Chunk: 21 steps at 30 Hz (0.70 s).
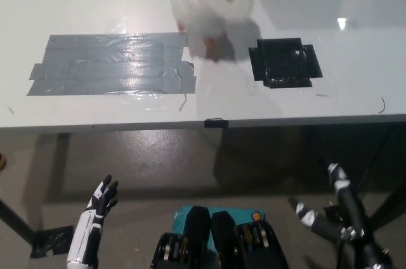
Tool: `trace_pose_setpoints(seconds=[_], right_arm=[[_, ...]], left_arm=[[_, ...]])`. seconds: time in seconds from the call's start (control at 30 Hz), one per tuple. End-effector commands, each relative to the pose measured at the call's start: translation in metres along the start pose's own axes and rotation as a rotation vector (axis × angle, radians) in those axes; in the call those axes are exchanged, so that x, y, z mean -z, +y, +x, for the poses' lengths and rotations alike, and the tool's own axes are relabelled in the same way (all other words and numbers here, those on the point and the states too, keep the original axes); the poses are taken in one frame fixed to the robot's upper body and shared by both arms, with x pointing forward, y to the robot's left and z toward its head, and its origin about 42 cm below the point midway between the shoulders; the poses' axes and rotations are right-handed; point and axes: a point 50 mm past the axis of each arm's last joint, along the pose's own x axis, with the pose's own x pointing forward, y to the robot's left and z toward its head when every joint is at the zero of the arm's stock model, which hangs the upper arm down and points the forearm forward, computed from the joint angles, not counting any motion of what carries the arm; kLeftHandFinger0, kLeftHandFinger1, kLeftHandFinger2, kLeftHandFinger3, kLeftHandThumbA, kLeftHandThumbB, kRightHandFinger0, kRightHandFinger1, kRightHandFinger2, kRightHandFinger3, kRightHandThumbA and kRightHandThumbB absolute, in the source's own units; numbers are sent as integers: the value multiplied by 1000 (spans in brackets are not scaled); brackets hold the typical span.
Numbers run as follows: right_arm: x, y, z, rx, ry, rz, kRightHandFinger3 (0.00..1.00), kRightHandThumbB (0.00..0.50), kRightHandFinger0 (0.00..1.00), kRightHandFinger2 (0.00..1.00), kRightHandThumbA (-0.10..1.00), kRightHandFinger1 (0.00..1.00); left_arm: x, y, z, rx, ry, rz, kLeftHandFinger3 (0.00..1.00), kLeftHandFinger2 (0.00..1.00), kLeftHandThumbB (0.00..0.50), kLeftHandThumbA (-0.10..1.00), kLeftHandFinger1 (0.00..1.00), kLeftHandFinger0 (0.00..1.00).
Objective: A person hands over a roll of toilet paper to the robot , and the robot inserts its right thumb into the hole in the centre to grab the roll, and then places it on the balck area on the desk.
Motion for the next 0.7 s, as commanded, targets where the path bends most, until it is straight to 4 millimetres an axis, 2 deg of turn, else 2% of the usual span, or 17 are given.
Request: trace_pose_setpoints(seconds=[0.0, 0.03, 0.13, 0.2, 0.27, 0.4, 0.5, 0.57, 0.67], right_arm=[[-52, -34, 37, 45, -170, -22, 1000, 291, 1000, 1000, 711, 1000], [-68, -45, 49, 39, -203, -21, 1000, 284, 1000, 1000, 695, 1000], [-83, -64, 75, 22, -244, -53, 1000, 270, 1000, 1000, 660, 1000], [-95, -76, 97, -15, -226, -93, 1000, 284, 1000, 1000, 727, 1000], [-104, -84, 113, -73, -216, -122, 1000, 259, 1000, 1000, 815, 1000], [-130, -102, 158, -177, -166, -132, 1000, 301, 1000, 1000, 899, 1000], [-144, -113, 181, -220, -135, -152, 1000, 299, 1000, 1000, 934, 1000], [-157, -123, 209, -267, -116, -189, 1000, 300, 1000, 1000, 916, 1000], [-170, -125, 242, -326, -69, -215, 1000, 346, 1000, 1000, 935, 1000]], left_arm=[[-9, 7, 9, -19, -67, 16, 1000, 1000, 155, 1000, 1000, 1000], [-10, 7, 10, -22, -65, 13, 1000, 1000, 169, 1000, 1000, 1000], [-11, 7, 11, -22, -69, 12, 1000, 1000, 152, 1000, 1000, 1000], [-13, 8, 12, -29, -75, 10, 1000, 1000, 135, 996, 1000, 1000], [-13, 8, 13, -30, -79, 15, 1000, 1000, 132, 994, 1000, 1000], [-13, 9, 15, -28, -81, 18, 1000, 1000, 151, 998, 1000, 1000], [-13, 9, 14, -27, -82, 21, 1000, 1000, 150, 1000, 1000, 1000], [-12, 9, 14, -25, -81, 18, 1000, 1000, 148, 1000, 1000, 1000], [-12, 8, 13, -24, -67, 21, 1000, 1000, 166, 1000, 1000, 1000]])
